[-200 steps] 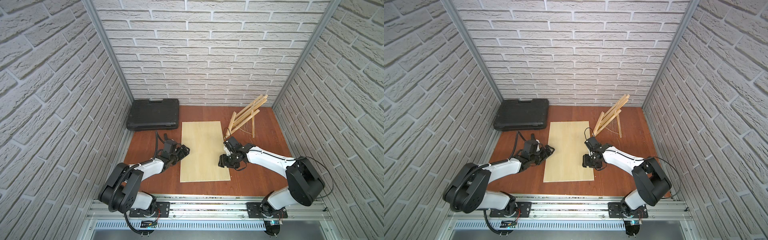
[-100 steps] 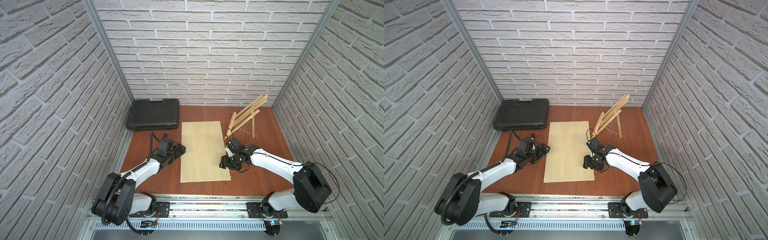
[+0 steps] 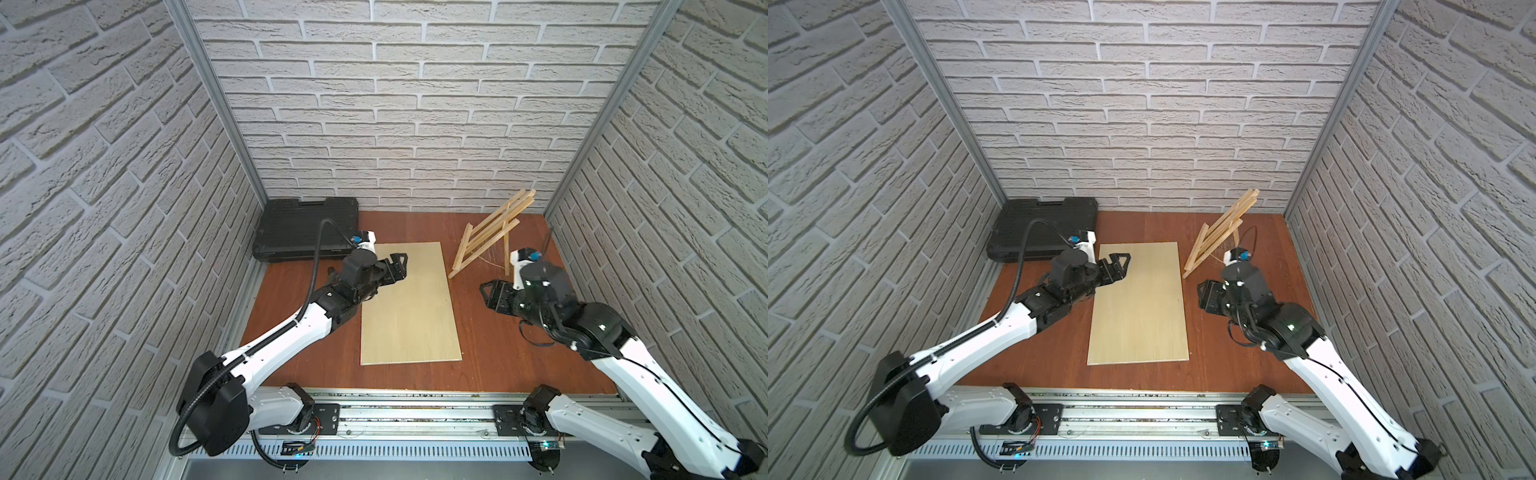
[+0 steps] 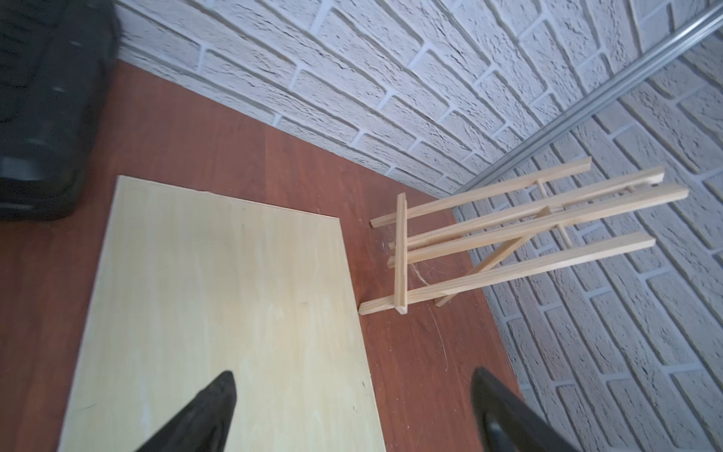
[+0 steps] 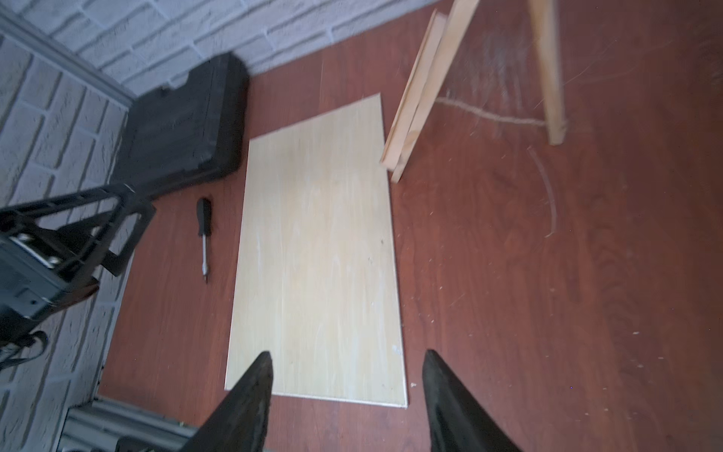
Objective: Disassemble the easel
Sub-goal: Pick up the easel at the center of the board.
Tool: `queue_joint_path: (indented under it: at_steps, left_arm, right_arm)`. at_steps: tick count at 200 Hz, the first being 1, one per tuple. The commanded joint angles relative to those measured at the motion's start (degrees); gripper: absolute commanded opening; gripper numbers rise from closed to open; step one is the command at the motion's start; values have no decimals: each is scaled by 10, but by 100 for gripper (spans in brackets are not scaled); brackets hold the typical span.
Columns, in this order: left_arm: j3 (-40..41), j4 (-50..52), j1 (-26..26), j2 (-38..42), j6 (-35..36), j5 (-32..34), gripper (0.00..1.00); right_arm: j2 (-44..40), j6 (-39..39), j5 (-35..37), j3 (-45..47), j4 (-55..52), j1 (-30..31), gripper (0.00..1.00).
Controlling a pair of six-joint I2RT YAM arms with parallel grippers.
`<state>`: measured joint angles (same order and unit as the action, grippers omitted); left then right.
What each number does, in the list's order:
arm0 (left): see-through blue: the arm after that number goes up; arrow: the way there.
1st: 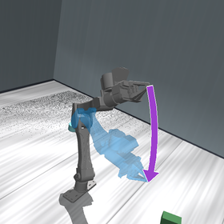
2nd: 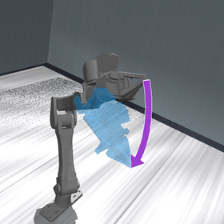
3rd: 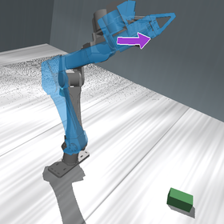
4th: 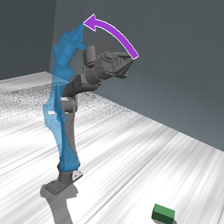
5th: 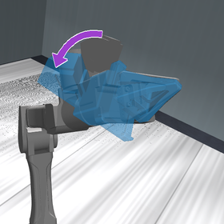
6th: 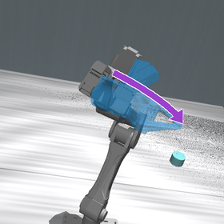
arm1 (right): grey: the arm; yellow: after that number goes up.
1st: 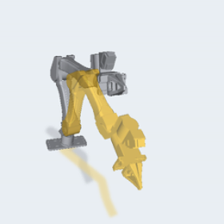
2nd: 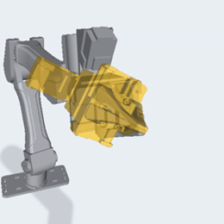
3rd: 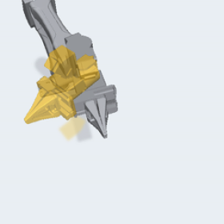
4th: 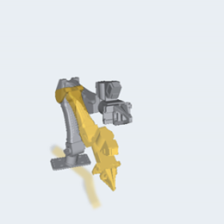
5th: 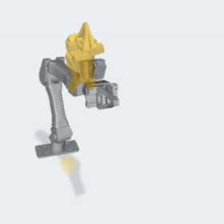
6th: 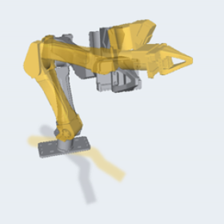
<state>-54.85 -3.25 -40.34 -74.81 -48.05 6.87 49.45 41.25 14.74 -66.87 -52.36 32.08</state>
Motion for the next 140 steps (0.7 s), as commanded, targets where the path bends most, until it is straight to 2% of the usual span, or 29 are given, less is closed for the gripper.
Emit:
queue_joint_path:
  at_steps: [1,18,42,83,103,140]
  left_arm:
    - [-52,-48,-19,-76,51,15,92]
    - [-101,-62,-20,-145,55,-7,92]
    - [-168,-83,-14,-243,55,-36,92]
    - [-317,-77,13,-409,91,-76,90]
    - [-319,-108,18,-451,114,-103,88]
    - [-328,-118,14,-489,134,-146,89]
  right_arm:
    - [-27,4,139,-18,-36,-6,59]
    - [-21,-4,179,-46,-57,-14,58]
    - [19,-41,174,-97,-75,-45,55]
    - [117,-81,68,-183,-78,-150,54]
    - [173,-89,34,-227,-78,-173,54]
    - [251,-64,33,-270,-56,-176,56]
